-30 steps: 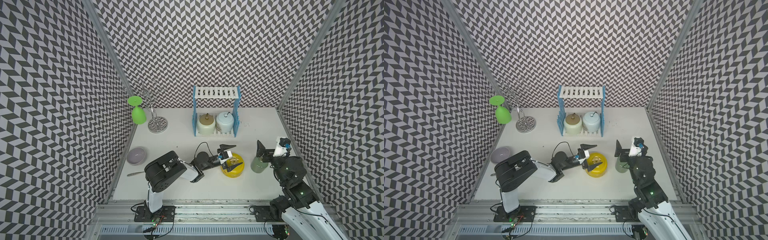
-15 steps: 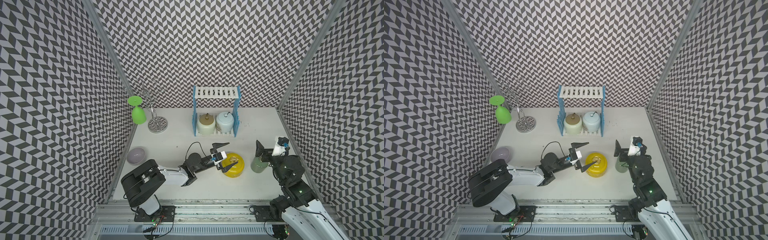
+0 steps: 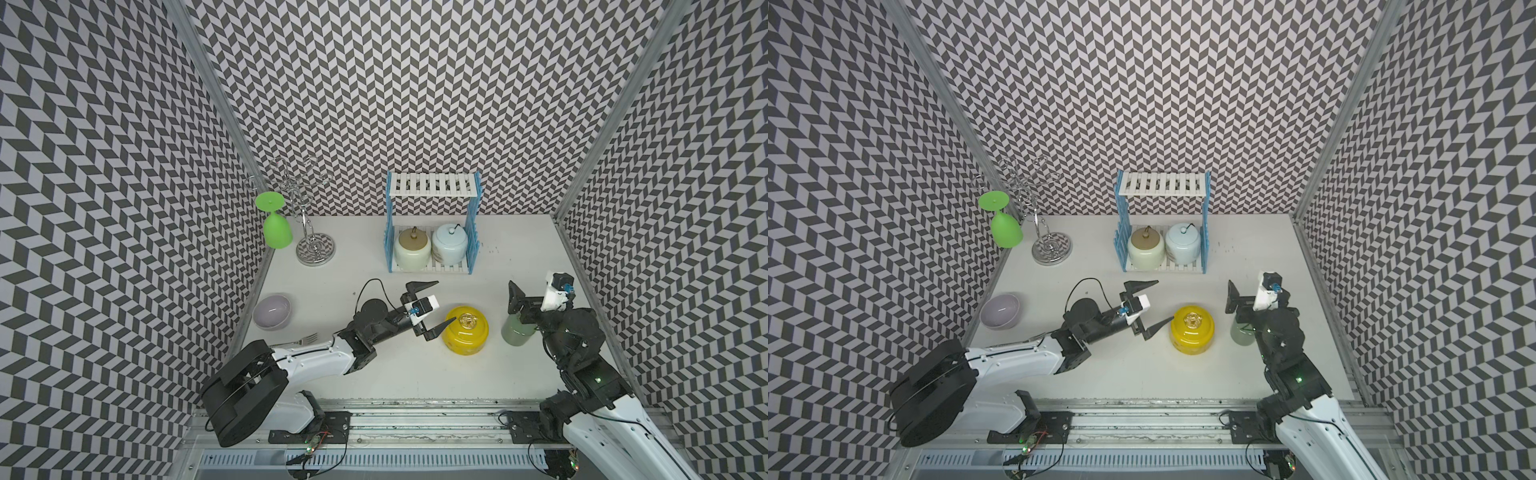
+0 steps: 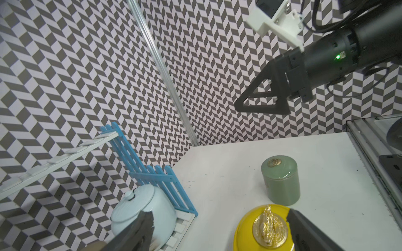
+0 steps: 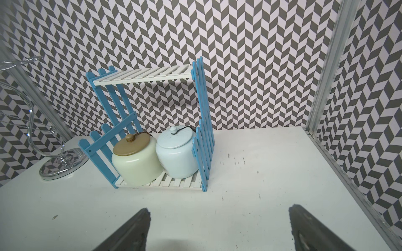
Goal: Remove the tea canisters from the shelf
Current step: Pick up the tea canister from the shelf.
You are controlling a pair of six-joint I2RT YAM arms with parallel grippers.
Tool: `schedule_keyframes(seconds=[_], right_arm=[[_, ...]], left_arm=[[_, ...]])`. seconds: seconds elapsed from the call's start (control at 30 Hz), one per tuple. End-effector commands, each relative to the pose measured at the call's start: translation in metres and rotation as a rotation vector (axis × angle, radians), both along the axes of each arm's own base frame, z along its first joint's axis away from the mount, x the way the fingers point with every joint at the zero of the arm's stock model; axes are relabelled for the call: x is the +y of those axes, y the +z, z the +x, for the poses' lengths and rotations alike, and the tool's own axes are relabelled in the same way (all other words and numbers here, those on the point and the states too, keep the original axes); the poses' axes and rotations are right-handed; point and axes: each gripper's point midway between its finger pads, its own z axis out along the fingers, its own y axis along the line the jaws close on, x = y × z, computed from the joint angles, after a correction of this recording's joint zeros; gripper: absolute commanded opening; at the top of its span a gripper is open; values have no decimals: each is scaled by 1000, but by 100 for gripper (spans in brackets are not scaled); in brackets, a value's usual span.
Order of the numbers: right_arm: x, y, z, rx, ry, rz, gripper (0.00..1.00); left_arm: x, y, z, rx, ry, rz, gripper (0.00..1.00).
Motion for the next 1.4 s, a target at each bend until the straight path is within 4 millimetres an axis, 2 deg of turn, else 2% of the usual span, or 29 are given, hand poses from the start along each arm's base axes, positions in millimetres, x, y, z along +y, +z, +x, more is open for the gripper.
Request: schedule_keyframes(seconds=[0.0,0.23,0.37,0.53,0.93,1.2,1.3,1.37], right_arm=[[1,9,2,-23,-1,58,100],[4,11,2,-35,10,78,100],[5,15,6,-21,12,76,99],[20,25,11,-30,80,67,100],[72,50,51,-17,224,102,100],[119,53,81,-2,291,76,100],[131,48,93,16,300,72,99],[138,47,100,12,307,77,100]], left_arm=[[13,-3,2,51,-31,22,100],[43,-5,13,70,-16,100,100],[72,6,22,71,29,104,100],[111,21,35,45,147,104,100],[205,53,41,77,474,-13,100],[252,60,33,137,642,-131,100],[269,53,37,192,728,-174,100],[273,51,35,177,742,-186,100]])
